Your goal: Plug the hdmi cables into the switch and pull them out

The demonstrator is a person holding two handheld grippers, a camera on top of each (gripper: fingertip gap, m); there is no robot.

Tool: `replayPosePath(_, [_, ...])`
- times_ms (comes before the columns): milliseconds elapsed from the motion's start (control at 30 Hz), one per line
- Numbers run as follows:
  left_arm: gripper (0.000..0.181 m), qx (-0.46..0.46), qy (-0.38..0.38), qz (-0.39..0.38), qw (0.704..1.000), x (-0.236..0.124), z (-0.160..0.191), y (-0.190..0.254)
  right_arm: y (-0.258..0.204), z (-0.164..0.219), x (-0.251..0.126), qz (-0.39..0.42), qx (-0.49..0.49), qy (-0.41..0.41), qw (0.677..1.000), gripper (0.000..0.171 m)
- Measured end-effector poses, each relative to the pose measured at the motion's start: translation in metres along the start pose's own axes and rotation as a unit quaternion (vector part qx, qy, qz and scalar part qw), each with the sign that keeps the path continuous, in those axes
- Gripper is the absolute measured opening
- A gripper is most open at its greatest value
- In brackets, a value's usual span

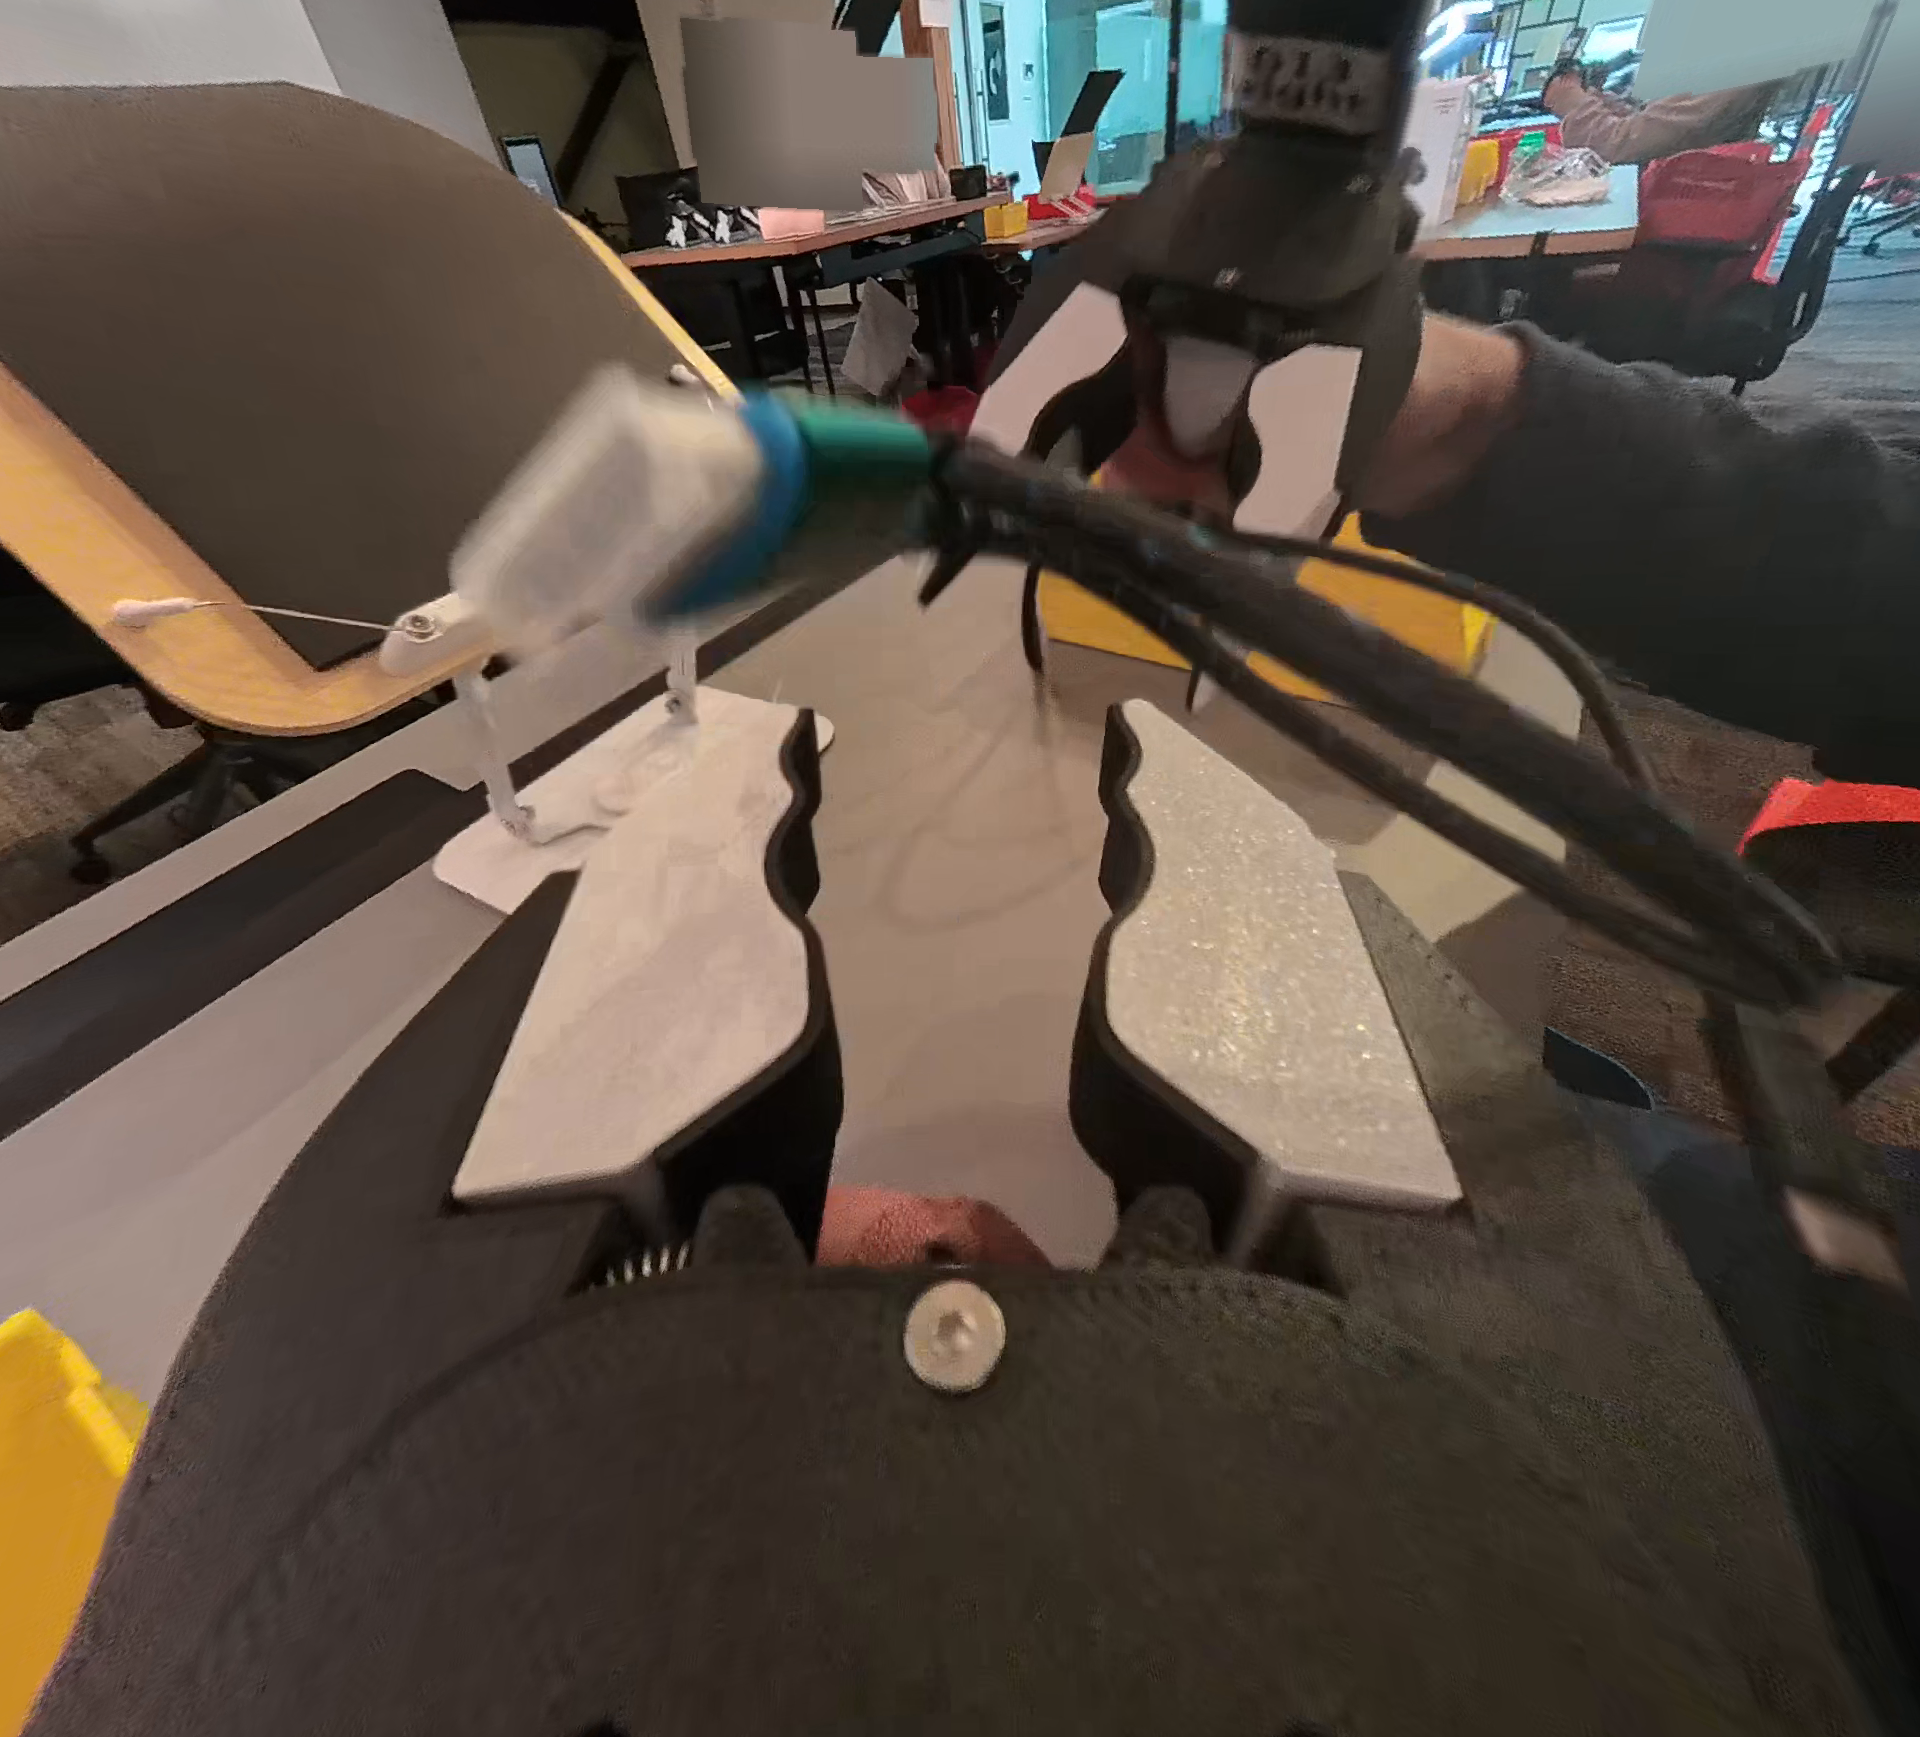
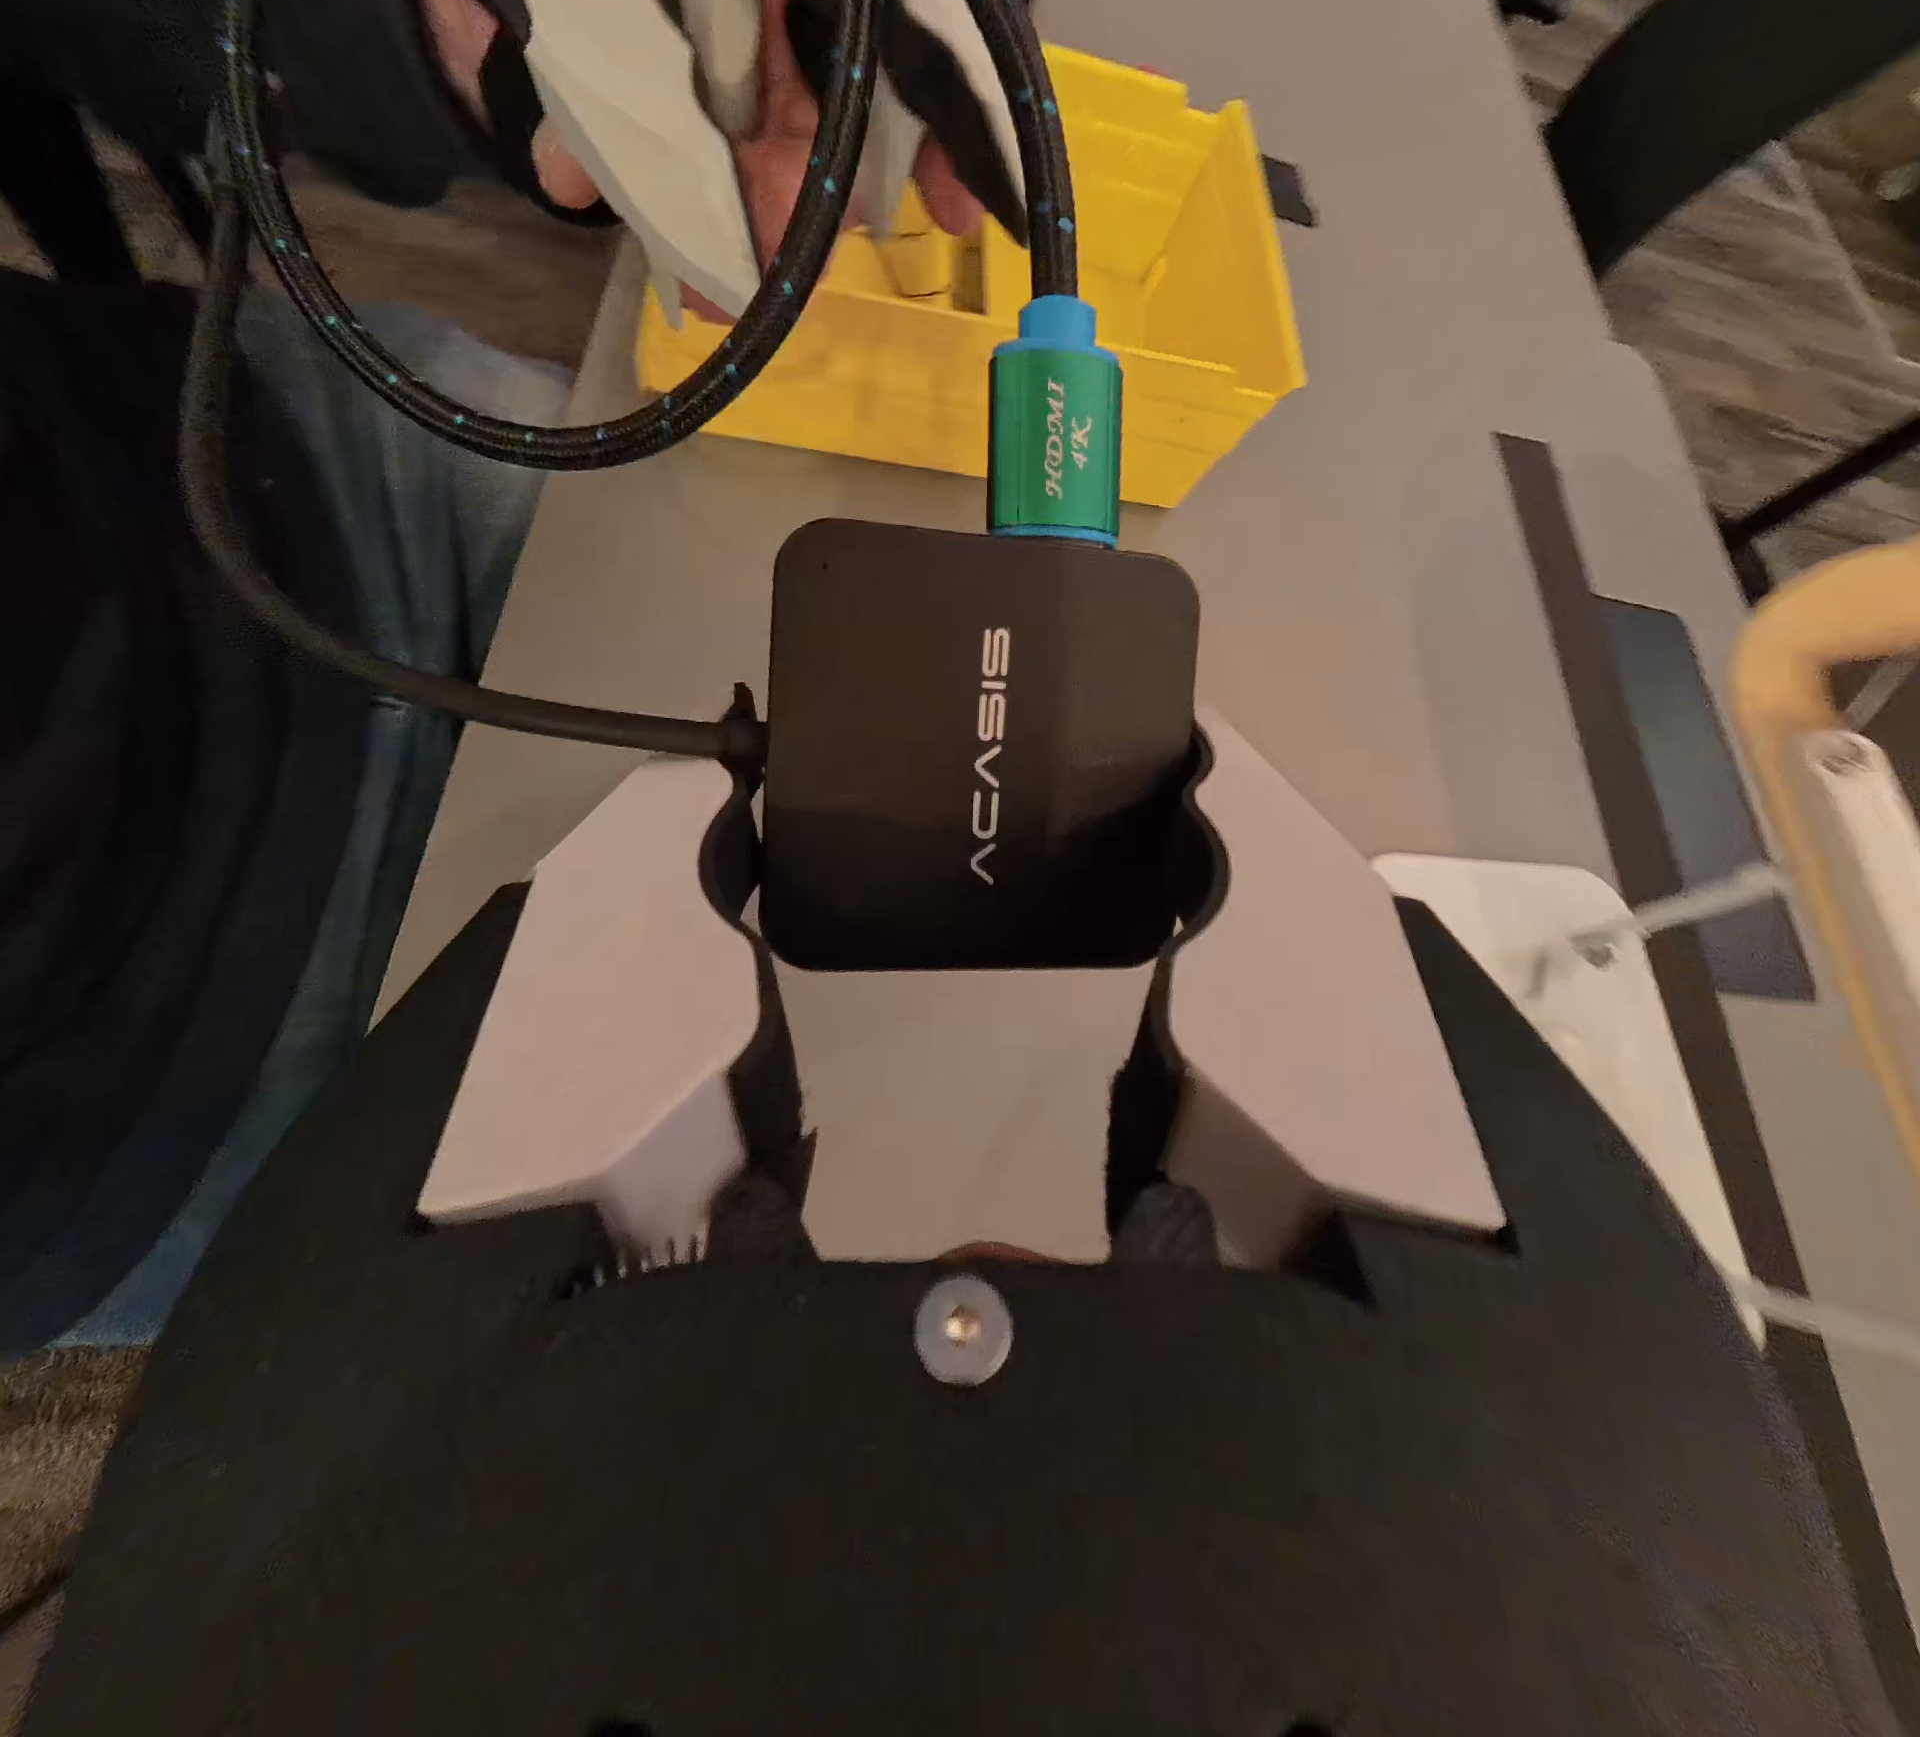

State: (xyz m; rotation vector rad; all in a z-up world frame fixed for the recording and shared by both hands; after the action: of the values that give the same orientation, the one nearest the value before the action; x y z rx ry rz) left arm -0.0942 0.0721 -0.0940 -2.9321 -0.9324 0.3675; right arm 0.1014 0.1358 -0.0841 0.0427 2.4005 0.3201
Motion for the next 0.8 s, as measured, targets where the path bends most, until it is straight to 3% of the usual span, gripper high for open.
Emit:
replayPosePath(133, [0.052,-0.015,-0.007,-0.012,1.000,-0.003,0.003,-0.010,0.017,0.004,-0.046,0.088,0.042,0.014,0.995,0.077])
replayPosePath(233, [0.051,-0.038,-0.028,-0.035,0.998,-0.002,0.012,-0.021,0.031,0.012,-0.100,0.199,0.081,0.023,0.976,0.077])
replayPosePath(367, [0.049,-0.052,-0.035,-0.056,0.996,-0.002,0.020,-0.029,0.046,0.050,-0.184,0.363,0.151,0.012,0.920,0.077])
replayPosePath(500, [0.047,-0.056,-0.048,-0.070,0.995,0.000,0.024,-0.031,0.052,0.121,-0.248,0.475,0.255,-0.019,0.842,0.078])
replayPosePath(633, [0.046,-0.060,-0.052,-0.073,0.994,0.001,0.026,-0.031,0.050,0.201,-0.268,0.506,0.354,-0.064,0.784,0.077])
replayPosePath(800, [0.046,-0.057,-0.056,-0.074,0.994,0.004,0.026,-0.029,0.046,0.284,-0.243,0.487,0.432,-0.136,0.747,0.078])
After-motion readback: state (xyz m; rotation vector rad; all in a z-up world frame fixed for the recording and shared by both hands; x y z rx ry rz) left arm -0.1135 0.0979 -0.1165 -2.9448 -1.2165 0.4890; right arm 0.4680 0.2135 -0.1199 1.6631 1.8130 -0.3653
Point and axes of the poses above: each gripper's, where its closed fingertips meet, x out along the fingers, z out of its underside, y = z × x across the jaws, the point moved 8 cm from there along -x, back along the fingers, and after that the axes turned 8 degrees about -y, right-handed, at the moved point
